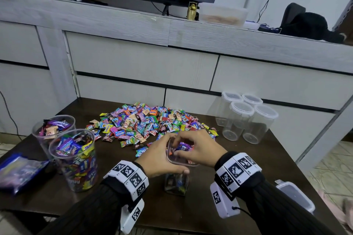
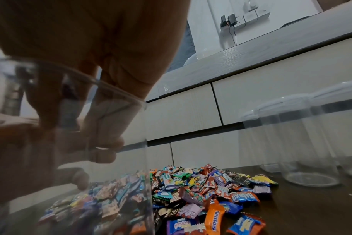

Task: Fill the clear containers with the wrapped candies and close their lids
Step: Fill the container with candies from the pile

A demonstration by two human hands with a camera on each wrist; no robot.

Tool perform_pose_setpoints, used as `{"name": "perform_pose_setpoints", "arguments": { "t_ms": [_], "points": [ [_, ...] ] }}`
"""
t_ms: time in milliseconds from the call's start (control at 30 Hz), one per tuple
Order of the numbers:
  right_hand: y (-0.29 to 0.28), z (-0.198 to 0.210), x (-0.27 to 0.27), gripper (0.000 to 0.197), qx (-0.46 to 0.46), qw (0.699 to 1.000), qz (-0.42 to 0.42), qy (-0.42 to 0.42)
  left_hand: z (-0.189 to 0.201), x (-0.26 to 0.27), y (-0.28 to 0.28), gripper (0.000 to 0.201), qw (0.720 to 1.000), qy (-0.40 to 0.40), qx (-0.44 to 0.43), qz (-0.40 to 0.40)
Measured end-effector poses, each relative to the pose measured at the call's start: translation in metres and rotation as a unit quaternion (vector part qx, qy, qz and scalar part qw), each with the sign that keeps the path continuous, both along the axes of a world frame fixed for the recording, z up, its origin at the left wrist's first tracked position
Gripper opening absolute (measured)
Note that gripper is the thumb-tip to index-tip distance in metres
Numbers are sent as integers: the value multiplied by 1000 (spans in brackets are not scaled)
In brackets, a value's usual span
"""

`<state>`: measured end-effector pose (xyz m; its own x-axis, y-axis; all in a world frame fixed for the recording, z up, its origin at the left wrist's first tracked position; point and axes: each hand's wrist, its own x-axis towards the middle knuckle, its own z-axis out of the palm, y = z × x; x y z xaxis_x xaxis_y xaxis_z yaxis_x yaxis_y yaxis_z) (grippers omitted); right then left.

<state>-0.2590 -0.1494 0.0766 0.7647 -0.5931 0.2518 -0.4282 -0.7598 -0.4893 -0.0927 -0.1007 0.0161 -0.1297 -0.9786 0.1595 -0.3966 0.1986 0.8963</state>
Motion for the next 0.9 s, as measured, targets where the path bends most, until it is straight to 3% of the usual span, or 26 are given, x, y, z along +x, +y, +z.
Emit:
{"name": "perform_pose_setpoints", "arguments": {
  "t_ms": [133, 367, 500, 567, 633, 733, 800, 900],
  "points": [
    [0, 0, -4, 19, 0, 1000, -5, -13, 0, 2, 1, 92, 1000, -19, -2, -9],
    [2, -8, -5, 19, 43, 995, 11, -84, -14, -1, 1, 90, 998, 54, 16, -32],
    [-10, -13, -16, 6, 68, 959, -114, -251, -23, 5, 0, 103, 997, 43, 15, -58],
    [-24, -19, -27, 7, 77, 943, -183, -266, -27, 10, -2, 109, 993, 112, 35, -27],
    [-40, -33, -39, 34, 99, 947, -248, -179, -28, 18, -6, 105, 988, 144, 24, 48],
    [-60, -64, -46, 84, 129, 943, -308, 15, -32, 34, -19, 90, 977, -30, 4, 210],
    [-73, -90, -45, 108, 125, 927, -330, 124, -40, 44, -34, 89, 935, -188, 73, 291],
    [-92, -122, -39, 134, 148, 896, -363, 206, -51, 55, -50, 104, 879, -276, 205, 330]
  ]
}}
